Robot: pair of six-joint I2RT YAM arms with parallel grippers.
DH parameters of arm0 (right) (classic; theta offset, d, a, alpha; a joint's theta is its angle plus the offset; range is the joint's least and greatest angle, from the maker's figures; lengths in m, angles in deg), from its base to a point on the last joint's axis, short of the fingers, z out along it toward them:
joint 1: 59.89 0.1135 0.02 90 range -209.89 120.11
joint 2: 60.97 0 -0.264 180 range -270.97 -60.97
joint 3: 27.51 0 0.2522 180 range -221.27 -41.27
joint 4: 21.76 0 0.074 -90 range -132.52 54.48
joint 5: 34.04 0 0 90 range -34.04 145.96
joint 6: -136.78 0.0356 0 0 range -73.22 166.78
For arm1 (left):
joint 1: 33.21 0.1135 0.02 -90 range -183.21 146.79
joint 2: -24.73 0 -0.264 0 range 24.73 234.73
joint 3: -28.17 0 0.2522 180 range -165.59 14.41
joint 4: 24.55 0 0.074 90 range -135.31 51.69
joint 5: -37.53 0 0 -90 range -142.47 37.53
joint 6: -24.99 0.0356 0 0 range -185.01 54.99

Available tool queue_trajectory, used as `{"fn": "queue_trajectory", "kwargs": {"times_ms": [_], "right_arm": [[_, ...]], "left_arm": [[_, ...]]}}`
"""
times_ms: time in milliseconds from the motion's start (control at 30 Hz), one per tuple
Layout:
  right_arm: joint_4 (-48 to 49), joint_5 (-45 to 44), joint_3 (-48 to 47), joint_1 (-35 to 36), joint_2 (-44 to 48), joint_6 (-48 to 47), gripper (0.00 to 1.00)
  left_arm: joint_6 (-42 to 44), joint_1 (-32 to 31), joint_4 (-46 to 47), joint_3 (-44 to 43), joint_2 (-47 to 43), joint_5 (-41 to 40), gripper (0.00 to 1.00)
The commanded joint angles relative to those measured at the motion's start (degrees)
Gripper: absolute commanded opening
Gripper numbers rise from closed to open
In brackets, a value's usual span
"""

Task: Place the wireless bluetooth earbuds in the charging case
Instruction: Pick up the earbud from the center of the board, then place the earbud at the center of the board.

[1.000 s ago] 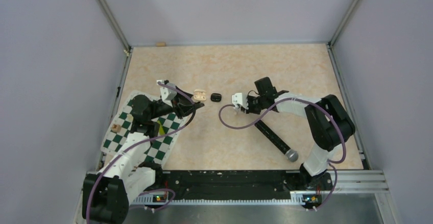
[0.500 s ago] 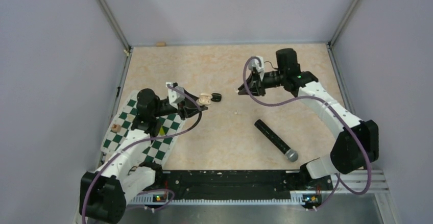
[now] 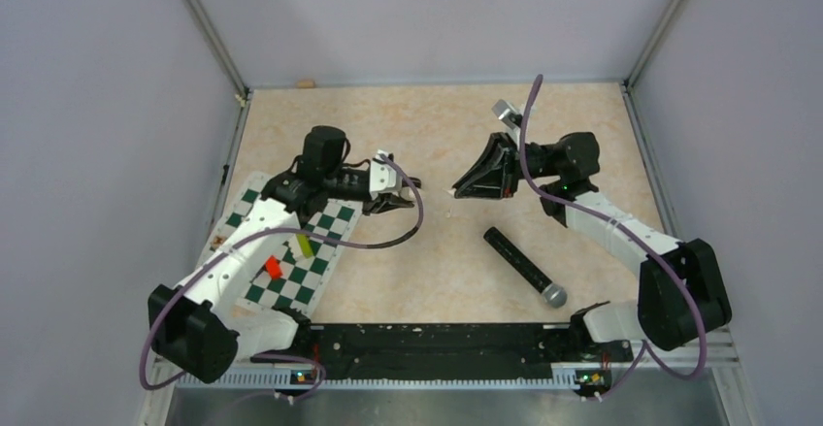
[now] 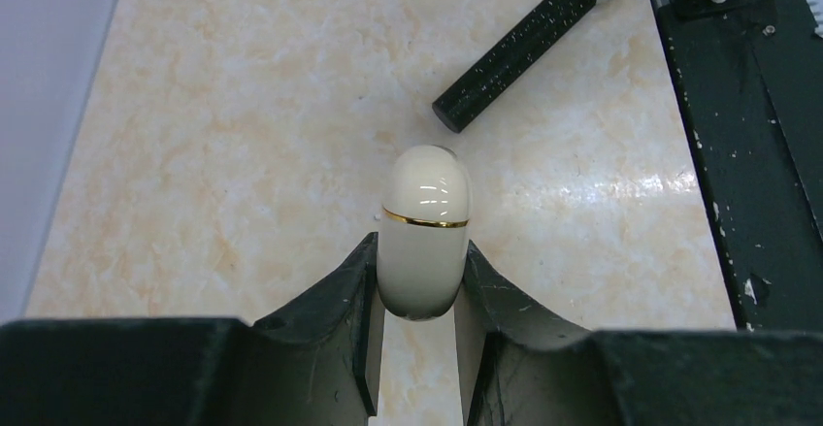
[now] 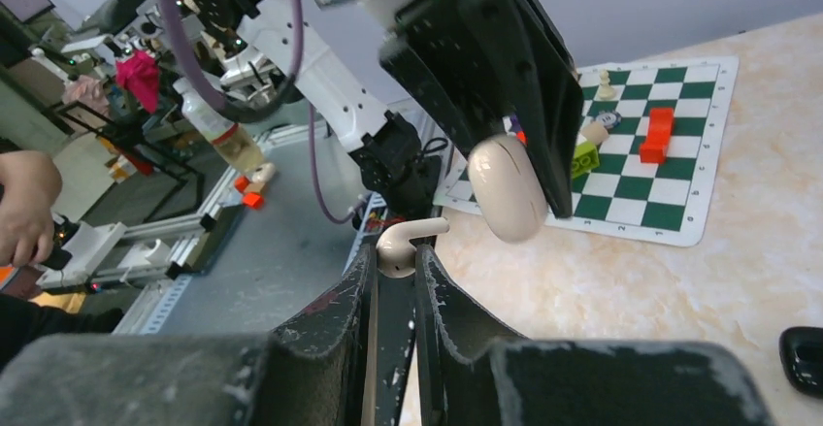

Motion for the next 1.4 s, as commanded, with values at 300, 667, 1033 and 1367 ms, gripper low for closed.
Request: {"fn": "queue_trajectory", "kwargs": {"times_ms": [300, 667, 1033, 1367], "right_arm": [[9.9, -6.4, 3.8, 0.6, 5.3, 7.9, 0.09], [-18.6, -11.4, 1.9, -3.2, 2.7, -17.8, 0.09], [-30.1, -27.4, 4.3, -10.2, -8.8, -21.3, 0.09], [-31.2, -46.6, 8.5, -11.2, -9.2, -19.9, 0.09]], "left_arm": [[-15.7, -0.7, 10.4, 1.8, 2.5, -1.8, 0.00], [-33.9, -0.6, 22.7, 8.2, 5.2, -11.4, 0.00], [-44.7, -0.7, 30.8, 10.5, 5.3, -18.3, 0.00], [-50.3, -0.6, 38.4, 13.9, 6.4, -17.6, 0.00]]}}
